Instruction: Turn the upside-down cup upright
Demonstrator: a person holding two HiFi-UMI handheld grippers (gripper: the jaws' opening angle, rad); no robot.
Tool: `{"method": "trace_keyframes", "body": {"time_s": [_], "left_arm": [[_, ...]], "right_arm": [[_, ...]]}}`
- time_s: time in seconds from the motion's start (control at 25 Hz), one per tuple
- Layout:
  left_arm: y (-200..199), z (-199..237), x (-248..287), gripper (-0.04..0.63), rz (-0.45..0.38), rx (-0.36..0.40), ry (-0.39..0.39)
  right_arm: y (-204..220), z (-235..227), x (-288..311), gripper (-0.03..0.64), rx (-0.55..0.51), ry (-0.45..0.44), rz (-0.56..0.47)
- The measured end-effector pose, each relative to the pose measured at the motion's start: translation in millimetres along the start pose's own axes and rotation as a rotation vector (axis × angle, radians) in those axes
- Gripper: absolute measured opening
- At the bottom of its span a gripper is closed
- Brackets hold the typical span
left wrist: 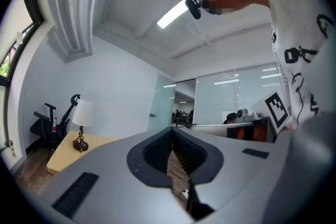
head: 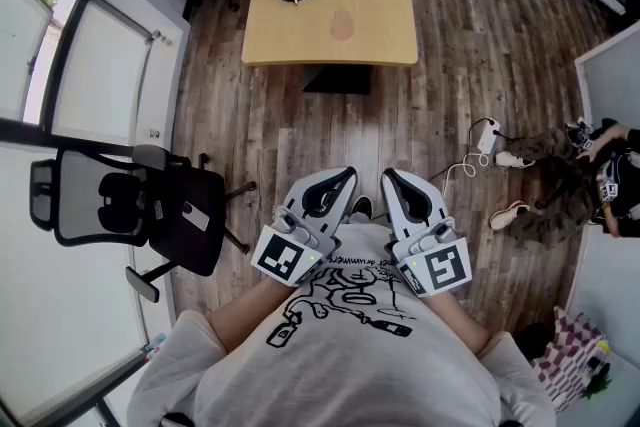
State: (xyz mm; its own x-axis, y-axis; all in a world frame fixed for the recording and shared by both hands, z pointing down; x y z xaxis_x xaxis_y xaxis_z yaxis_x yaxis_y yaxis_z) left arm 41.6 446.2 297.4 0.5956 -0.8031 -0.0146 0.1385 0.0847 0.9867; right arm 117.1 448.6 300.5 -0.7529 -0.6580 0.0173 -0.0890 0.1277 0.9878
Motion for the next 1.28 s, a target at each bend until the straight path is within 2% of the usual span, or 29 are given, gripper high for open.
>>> {"method": "trace_keyframes", "body": {"time_s": [0.4, 0.64, 0.92, 1.28], "left_arm": [[7, -19, 0, 0.009, 0.011, 0.0, -0.002], [5, -11, 0, 0.009, 0.009, 0.001, -0.032], [3, 23, 20, 0.009, 0.001, 0.005, -0.049], [-14, 95, 93, 0.009, -0.036, 0.014, 0.002]], "right_arm": [[7, -1, -15, 0.025, -0.004, -0.011, 0.018], [6, -4, -9, 0.026, 0.018, -0.033, 0.009], [11, -17, 20, 0.026, 0.043, -0.051, 0.026], [-3, -79, 97, 0.026, -0.003, -0.007, 0.021]]}}
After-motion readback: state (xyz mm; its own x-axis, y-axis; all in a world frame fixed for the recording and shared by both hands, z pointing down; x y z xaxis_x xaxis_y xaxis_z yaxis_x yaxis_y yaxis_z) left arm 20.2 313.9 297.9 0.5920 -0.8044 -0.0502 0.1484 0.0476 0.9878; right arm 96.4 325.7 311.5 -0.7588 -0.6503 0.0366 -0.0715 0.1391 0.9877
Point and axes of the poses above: the fingertips, and each gripper's own axes: x forward along the fingers, z to its left, y out of its underside, the point moved 2 cm from there along -x, backward along the fingers, and after that the axes turned 6 degrees about -y, right-handed, at the moved point
